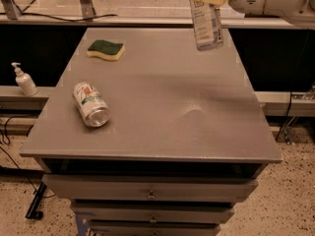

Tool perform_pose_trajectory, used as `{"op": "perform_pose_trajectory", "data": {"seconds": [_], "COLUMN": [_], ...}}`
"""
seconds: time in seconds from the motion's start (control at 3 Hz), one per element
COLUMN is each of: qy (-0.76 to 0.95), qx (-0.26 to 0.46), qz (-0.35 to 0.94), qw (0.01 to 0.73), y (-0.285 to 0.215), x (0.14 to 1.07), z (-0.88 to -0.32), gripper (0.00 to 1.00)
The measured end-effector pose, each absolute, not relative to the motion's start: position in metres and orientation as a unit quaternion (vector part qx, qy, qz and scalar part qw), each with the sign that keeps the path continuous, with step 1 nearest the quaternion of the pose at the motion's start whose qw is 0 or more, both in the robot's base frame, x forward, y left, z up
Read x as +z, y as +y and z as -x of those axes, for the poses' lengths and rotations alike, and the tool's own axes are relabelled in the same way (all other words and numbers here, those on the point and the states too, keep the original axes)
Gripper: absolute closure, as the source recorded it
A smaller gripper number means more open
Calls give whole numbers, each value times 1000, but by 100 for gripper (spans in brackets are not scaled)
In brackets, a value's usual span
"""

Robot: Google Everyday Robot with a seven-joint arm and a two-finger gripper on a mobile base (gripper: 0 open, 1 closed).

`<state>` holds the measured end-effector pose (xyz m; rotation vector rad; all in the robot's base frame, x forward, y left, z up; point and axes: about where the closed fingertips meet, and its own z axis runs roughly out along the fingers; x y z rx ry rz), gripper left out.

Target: Place blue plastic bottle upright

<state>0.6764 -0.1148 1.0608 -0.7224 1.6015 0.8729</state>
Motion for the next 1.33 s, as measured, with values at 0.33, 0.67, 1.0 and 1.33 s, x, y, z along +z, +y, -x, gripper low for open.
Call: {"op": "perform_pose_trajectory", "data": {"seconds": [0.33,0.67,1.0,1.33], "qy": [672,645,602,563], "qx": [383,387,388,382], "qz": [298,288,289,318], "qw": [559,593,635,661], "y": [-133,-149,-152,-141], "x": [1046,1030,1017,1010], "z": [-672,-660,-649,-637], "gripper": [100,100,100,100]}}
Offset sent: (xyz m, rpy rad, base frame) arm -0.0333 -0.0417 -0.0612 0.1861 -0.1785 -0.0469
